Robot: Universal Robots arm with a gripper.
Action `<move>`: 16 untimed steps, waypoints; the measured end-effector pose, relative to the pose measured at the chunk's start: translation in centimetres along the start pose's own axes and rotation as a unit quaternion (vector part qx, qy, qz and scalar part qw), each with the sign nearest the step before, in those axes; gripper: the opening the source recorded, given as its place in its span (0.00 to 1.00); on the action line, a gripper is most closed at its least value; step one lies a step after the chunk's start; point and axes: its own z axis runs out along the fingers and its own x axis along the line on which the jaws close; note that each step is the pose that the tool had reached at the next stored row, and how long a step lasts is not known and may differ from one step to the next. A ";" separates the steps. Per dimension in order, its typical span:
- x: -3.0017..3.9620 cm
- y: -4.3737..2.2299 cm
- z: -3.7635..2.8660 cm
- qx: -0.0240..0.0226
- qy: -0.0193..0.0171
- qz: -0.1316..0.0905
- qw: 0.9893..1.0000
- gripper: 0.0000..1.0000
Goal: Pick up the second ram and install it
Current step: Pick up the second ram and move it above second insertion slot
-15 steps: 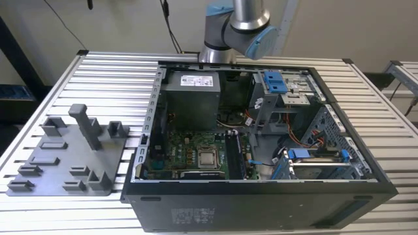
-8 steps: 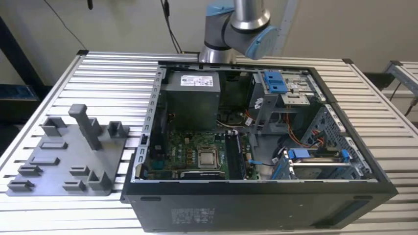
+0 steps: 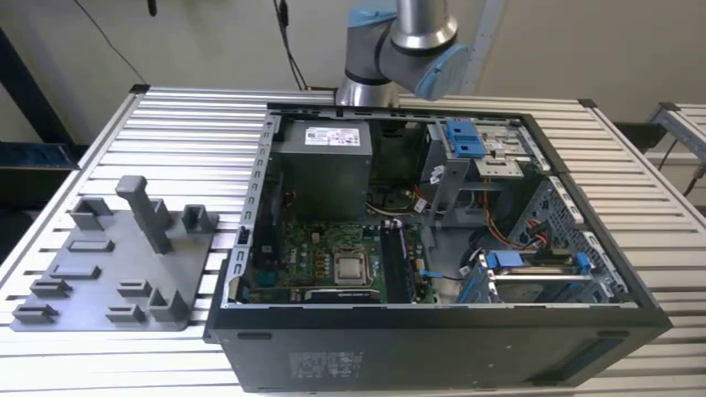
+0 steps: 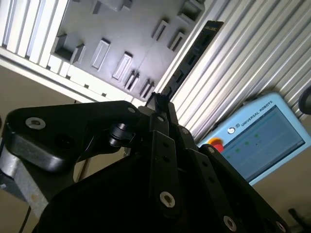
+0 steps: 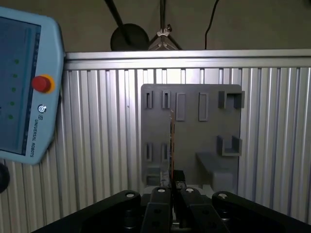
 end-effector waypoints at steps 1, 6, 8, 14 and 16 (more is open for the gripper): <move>-0.01 -0.16 0.01 0.000 0.000 0.000 1.000 0.14; -0.03 -0.93 0.03 0.000 0.000 0.000 1.000 0.14; -0.04 -1.26 0.04 0.000 0.000 0.000 1.000 0.14; -0.07 -2.30 0.08 0.000 0.000 0.000 1.000 0.14; -0.08 -2.64 0.09 0.000 0.000 0.000 1.000 0.14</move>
